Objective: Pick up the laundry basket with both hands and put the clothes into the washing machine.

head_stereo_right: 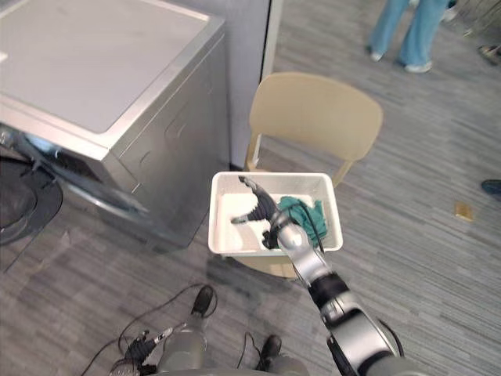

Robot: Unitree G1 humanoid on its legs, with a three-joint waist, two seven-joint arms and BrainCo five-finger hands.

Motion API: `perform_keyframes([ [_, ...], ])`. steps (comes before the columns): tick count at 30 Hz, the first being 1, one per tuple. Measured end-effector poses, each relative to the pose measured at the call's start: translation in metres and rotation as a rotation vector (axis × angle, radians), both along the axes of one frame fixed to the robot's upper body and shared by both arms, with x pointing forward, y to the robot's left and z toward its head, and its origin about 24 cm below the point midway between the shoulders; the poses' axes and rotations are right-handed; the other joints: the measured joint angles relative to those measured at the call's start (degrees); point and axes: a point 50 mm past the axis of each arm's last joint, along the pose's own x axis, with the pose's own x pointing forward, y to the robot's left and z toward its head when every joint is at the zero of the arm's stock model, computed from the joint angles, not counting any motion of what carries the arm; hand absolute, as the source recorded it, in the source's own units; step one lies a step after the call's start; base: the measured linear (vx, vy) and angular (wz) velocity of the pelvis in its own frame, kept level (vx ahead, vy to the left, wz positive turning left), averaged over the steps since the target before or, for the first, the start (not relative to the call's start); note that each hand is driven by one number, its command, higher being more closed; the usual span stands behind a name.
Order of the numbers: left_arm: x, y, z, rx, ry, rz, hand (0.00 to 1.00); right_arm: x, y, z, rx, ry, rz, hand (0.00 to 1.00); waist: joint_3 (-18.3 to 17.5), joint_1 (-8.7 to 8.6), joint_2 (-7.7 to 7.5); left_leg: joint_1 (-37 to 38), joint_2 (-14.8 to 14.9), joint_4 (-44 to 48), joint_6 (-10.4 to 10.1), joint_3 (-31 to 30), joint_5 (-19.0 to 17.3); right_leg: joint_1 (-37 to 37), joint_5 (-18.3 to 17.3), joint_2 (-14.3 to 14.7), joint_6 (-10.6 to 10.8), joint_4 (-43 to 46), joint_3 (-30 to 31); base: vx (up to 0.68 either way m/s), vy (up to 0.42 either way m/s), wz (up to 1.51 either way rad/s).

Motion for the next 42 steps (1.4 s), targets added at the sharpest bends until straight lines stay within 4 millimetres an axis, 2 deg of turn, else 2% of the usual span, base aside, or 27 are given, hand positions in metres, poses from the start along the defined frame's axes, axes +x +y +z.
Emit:
perform_keyframes([
  [1, 0.012, -0.002, 0.005, 0.003, -0.043, -0.019, 0.0, 0.014, -0.006, 0.009, -0.03, -0.004, -0.04, 0.0, 1.93, 0.93, 0.38, -0.92, 0.01, 0.02, -0.22, -0.59, 0.59, -0.73, 0.34, -0.03, -0.12, 0.12, -0.37, -0.05, 0.027, 0.15],
  [3, 0.024, -0.006, 0.01, -0.005, -0.095, -0.036, 0.0, 0.029, -0.022, 0.016, -0.041, 0.016, -0.125, 0.0, 4.79, 1.6, 1.16, -1.51, -0.18, 0.02, -0.09, -1.68, 1.2, -1.07, 0.35, -0.07, -0.13, 0.95, -1.31, -0.08, 0.021, 0.26],
  [6, 0.032, -0.012, 0.015, -0.017, -0.14, -0.058, 0.0, 0.039, -0.059, 0.016, -0.016, 0.062, -0.287, 0.0, 6.63, 2.62, 2.21, -3.05, -0.6, 0.0, 0.29, -3.02, 1.52, -2.13, 0.33, -0.24, -0.12, 1.91, -2.22, -0.08, 0.027, 0.25],
  [7, 0.035, -0.012, 0.016, -0.018, -0.153, -0.059, 0.0, 0.041, -0.077, 0.017, -0.023, 0.078, -0.35, 0.0, 7.54, 2.69, 2.69, -3.56, -0.59, 0.0, 0.4, -3.72, 1.6, -2.39, 0.33, -0.3, -0.11, 2.05, -2.75, -0.06, 0.026, 0.17],
  [14, 0.035, -0.013, 0.016, -0.013, -0.153, -0.056, 0.0, 0.04, -0.153, 0.029, -0.03, 0.096, -0.601, 0.0, 11.5, 2.71, 3.62, -6.15, -0.4, -0.03, 1.67, -3.13, 2.3, -5.45, 0.18, -0.88, 0.0, 4.24, -3.02, -0.05, 0.02, 0.04],
  [18, 0.035, -0.013, 0.016, -0.009, -0.151, -0.063, 0.0, 0.034, -0.182, 0.033, -0.031, 0.095, -0.703, 0.0, 12.35, 2.55, 3.6, -6.67, -0.45, -0.02, 2.18, -2.46, 2.87, -6.37, -0.2, -1.14, 0.21, 5.06, -2.77, 0.0, 0.0, 0.0],
  [22, 0.039, -0.014, 0.019, -0.008, -0.169, -0.078, 0.0, 0.028, -0.21, 0.045, -0.04, 0.063, -0.791, 0.0, 13.33, 2.41, 3.55, -7.58, -0.55, -0.01, 2.25, -2.12, 3.19, -7.92, -0.52, -1.36, 0.34, 5.94, -2.42, 0.02, -0.016, -0.03],
  [24, 0.04, -0.014, 0.02, -0.004, -0.17, -0.088, 0.0, 0.024, -0.219, 0.043, -0.053, 0.081, -0.817, 0.0, 13.38, 2.4, 3.57, -7.85, -0.54, 0.0, 1.78, -2.11, 3.68, -8.18, -0.61, -1.37, 0.27, 5.98, -2.41, 0.02, -0.017, 0.0],
  [27, 0.043, -0.015, 0.021, 0.002, -0.173, -0.112, 0.0, 0.023, -0.22, 0.041, -0.066, 0.091, -0.821, 0.0, 13.39, 2.28, 3.6, -8.3, -0.53, -0.02, 1.78, -1.97, 3.68, -9.02, -0.77, -1.34, 0.15, 6.41, -2.13, 0.02, -0.032, -0.06],
  [31, 0.055, -0.019, 0.026, 0.001, -0.205, -0.135, 0.0, 0.027, -0.222, 0.054, -0.093, 0.067, -0.826, 0.0, 14.48, 2.57, 4.62, -10.88, -0.46, -0.02, 1.78, -2.2, 3.69, -12.15, -1.13, -1.3, -0.12, 7.96, -2.07, -0.01, -0.006, -0.03],
  [35, 0.058, -0.021, 0.026, -0.012, -0.212, -0.127, 0.0, 0.029, -0.224, 0.062, -0.135, 0.05, -0.821, 0.0, 15.16, 2.85, 5.23, -13.68, -0.47, -0.01, 2.09, -2.63, 4.25, -15.15, -1.2, -1.74, -0.11, 9.0, -2.37, 0.01, -0.007, 0.01],
  [39, 0.068, -0.026, 0.029, -0.017, -0.236, -0.122, 0.0, 0.025, -0.236, 0.068, -0.168, 0.036, -0.858, 0.0, 15.64, 4.16, 6.07, -16.6, -0.76, 0.0, 2.2, -3.39, 4.53, -18.08, -1.21, -2.03, -0.09, 9.38, -2.67, 0.01, -0.014, 0.01],
  [42, 0.074, -0.029, 0.032, -0.022, -0.253, -0.126, 0.0, 0.023, -0.242, 0.074, -0.181, 0.006, -0.889, 0.0, 15.79, 4.39, 6.34, -18.33, -0.94, 0.01, 1.79, -4.14, 4.83, -19.49, -1.33, -2.05, 0.05, 9.53, -3.06, 0.03, -0.041, 0.08],
])
